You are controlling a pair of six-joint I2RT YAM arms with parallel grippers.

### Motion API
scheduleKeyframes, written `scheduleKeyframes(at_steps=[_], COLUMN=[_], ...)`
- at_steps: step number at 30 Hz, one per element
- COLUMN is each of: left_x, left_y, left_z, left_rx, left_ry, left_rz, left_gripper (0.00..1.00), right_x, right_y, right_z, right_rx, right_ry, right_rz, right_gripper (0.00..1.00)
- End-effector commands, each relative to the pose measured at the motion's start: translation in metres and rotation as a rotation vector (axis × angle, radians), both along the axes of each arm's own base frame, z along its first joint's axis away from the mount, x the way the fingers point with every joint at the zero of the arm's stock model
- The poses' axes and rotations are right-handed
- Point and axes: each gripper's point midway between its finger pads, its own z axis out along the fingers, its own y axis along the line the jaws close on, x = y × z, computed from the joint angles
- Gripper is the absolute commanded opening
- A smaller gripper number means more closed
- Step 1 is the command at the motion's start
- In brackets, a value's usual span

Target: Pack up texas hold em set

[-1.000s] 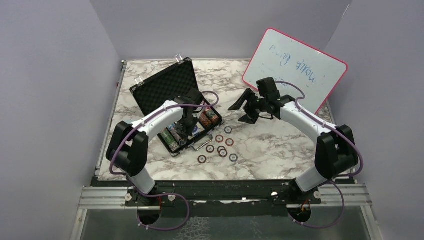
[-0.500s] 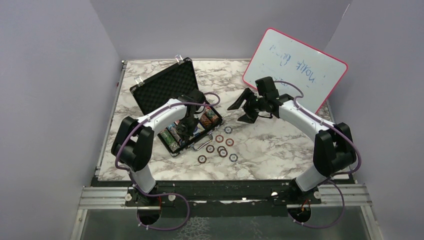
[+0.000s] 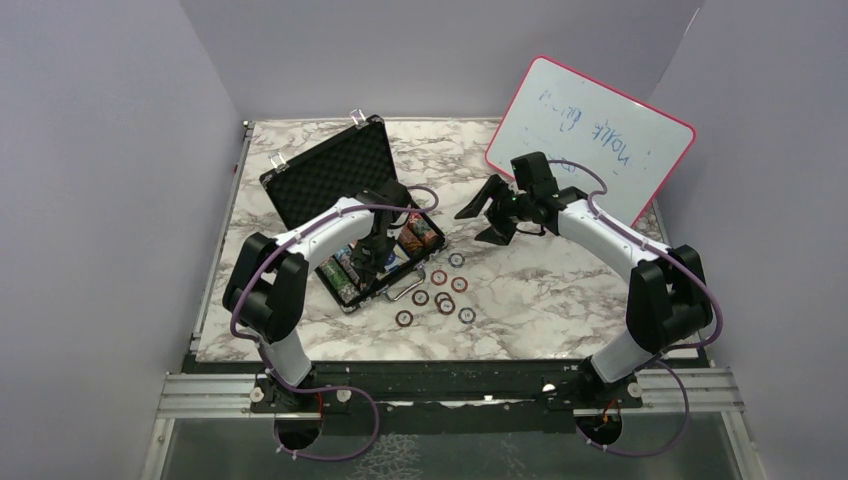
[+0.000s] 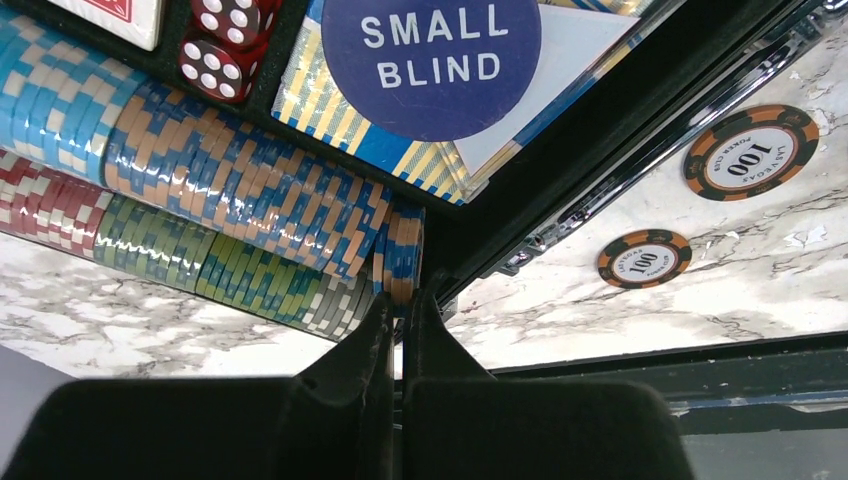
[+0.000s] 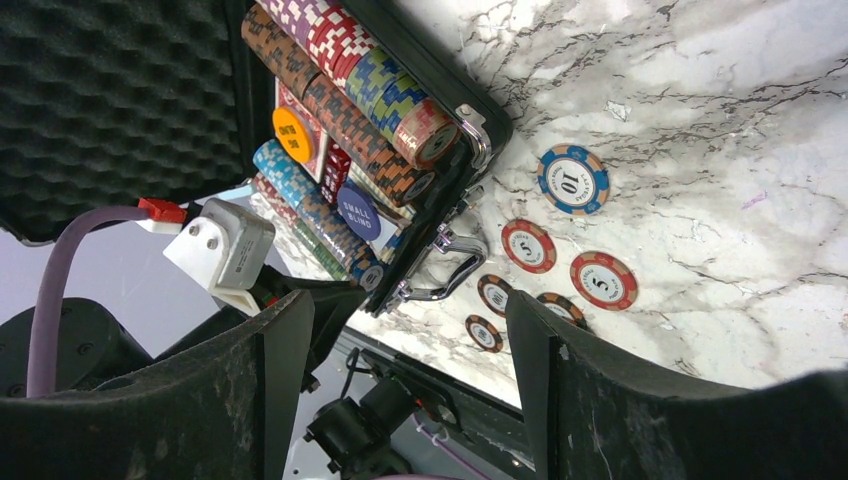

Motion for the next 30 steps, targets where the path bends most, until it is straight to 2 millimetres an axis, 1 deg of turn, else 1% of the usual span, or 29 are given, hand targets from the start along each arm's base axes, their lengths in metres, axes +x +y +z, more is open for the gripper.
scheduleKeyframes(at_steps=[1,10,15,16,20,23,24,27,28,30], left_x=[0.006,0.014,0.014,0.013,0.012,0.011,0.01,0.011,0.013,0.018], left_y=[0.006,0.019,0.018,0.018,0.014,0.012,0.011,0.011,0.011,0.009], left_z=[0.006,0.014,0.014,0.015,0.015,0.015,0.015,0.016,0.018,0.029], left_rx=[0.044,0.121,0.117,0.115,0.091,0.075,0.073,0.072,0.07,0.048], left_ry=[-0.034,-0.084,-0.085,-0.087,-0.077,-0.066,-0.065,-0.066,-0.076,-0.122], left_rz=[0.012,0.048,0.046,0.045,0.037,0.03,0.028,0.023,0.022,0.027], left_gripper=[0.0,0.0,0.0,0.03,0.23,0.32,0.34,0.36,0.36,0.37], right_x=[-0.003,-0.004,-0.004,-0.005,-0.005,-0.005,-0.005,-0.004,-0.004,-0.002], right_y=[0.0,-0.002,-0.001,-0.001,-0.001,-0.001,-0.001,-0.002,-0.002,-0.003], right_z=[0.004,0.004,0.004,0.005,0.004,0.005,0.005,0.006,0.006,0.006], right_rx=[0.007,0.01,0.013,0.014,0.017,0.018,0.016,0.006,-0.002,-0.019], right_ry=[0.003,0.006,0.009,0.009,0.011,0.006,0.003,-0.021,-0.039,-0.068], right_rz=[0.023,0.016,0.016,0.018,0.016,0.016,0.017,0.034,0.051,0.072], right_gripper=[0.73,0.73,0.73,0.73,0.73,0.73,0.73,0.73,0.73,0.72])
